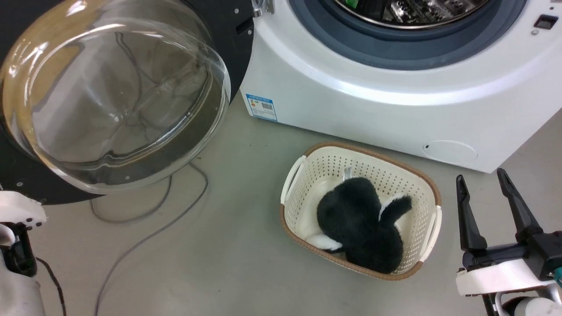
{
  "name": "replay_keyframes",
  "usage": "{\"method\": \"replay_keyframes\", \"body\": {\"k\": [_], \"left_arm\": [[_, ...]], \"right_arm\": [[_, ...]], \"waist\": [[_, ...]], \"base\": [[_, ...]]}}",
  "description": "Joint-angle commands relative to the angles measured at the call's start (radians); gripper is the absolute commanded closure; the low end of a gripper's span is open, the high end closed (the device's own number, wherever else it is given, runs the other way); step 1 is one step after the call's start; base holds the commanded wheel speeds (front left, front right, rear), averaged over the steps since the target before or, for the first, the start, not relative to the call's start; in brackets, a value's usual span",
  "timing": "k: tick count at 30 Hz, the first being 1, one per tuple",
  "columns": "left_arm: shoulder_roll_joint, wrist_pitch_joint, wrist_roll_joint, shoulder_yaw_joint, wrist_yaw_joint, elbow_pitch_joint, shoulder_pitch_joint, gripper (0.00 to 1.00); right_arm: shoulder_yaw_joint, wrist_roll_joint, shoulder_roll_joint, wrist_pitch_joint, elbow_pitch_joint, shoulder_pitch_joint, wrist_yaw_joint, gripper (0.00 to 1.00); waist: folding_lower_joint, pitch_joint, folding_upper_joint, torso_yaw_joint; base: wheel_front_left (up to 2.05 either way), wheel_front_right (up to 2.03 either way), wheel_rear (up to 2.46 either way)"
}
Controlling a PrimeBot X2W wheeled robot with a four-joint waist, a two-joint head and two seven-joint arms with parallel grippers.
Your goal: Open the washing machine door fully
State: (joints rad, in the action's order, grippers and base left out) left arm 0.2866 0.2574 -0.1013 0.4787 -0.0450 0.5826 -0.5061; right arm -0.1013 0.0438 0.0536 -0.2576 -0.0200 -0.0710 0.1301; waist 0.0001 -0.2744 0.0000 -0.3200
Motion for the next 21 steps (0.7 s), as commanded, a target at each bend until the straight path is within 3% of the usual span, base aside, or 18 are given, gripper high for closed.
{"method": "replay_keyframes", "body": {"k": [1,11,21], "left_arm": [[0.008,0.004,0.01,0.002,-0.006,-0.012,-0.001,1.0],[-0.041,0.004,0.049,-0.019,-0.042,-0.166,0.119,1.0],[-0.129,0.004,0.096,-0.137,-0.066,-0.354,0.263,1.0]], "right_arm": [[-0.002,-0.004,-0.003,-0.004,0.001,-0.009,0.001,0.0],[-0.005,-0.042,-0.003,-0.004,0.001,0.022,0.001,0.0],[-0.014,-0.064,-0.003,-0.004,-0.003,0.069,0.001,0.0]], "waist": [[-0.0001,0.011,0.0,0.002],[-0.0001,0.107,0.0,0.011],[-0.0001,0.203,0.0,0.033]], "base": [[0.0,0.0,0.0],[0.0,0.0,0.0],[0.0,0.0,0.0]]}}
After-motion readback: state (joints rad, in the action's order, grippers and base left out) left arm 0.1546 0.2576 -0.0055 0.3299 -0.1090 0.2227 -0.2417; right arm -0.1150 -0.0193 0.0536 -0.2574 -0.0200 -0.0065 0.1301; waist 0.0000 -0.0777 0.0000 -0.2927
